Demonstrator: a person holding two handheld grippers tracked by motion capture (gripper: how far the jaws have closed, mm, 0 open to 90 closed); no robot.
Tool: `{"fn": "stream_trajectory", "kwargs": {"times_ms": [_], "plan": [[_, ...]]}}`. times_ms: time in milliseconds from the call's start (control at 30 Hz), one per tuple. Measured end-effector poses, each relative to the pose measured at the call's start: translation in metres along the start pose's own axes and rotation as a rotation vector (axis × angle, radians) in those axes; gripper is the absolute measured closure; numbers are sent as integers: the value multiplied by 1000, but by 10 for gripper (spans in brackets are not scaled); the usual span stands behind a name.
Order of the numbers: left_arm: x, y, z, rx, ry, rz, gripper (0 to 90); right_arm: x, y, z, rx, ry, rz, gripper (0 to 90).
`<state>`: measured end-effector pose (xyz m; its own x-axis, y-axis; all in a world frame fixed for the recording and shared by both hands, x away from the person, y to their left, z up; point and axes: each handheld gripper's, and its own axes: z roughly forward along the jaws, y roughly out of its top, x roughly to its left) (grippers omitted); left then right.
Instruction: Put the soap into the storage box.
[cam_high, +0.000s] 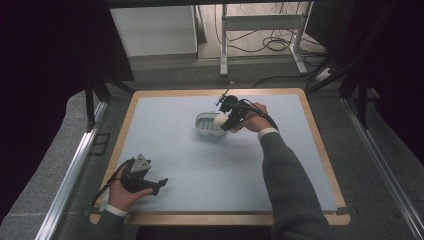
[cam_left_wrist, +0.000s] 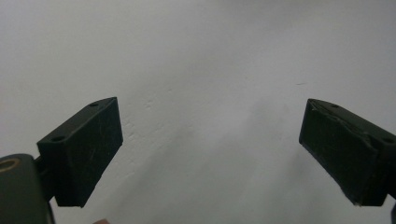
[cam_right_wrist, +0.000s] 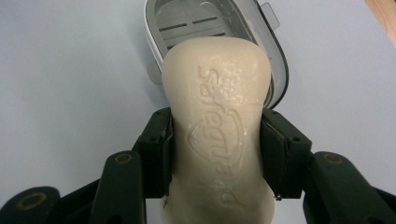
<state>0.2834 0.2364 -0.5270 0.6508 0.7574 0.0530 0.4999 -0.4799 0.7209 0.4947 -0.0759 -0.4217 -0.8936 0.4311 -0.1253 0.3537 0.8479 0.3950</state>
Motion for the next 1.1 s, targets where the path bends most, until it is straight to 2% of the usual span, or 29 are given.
{"fn": "stream_trajectory", "kwargs": {"times_ms": [667,833,1100], "plan": [[1,-1,0,-3,0,-5,66,-6,26,22,18,37,-50,489],[0,-1,1,-1,0,-4,66,-7,33,26,8,49,-65,489],[1,-1,1,3,1,1,66,-8,39,42,5,78,-102,489]]}}
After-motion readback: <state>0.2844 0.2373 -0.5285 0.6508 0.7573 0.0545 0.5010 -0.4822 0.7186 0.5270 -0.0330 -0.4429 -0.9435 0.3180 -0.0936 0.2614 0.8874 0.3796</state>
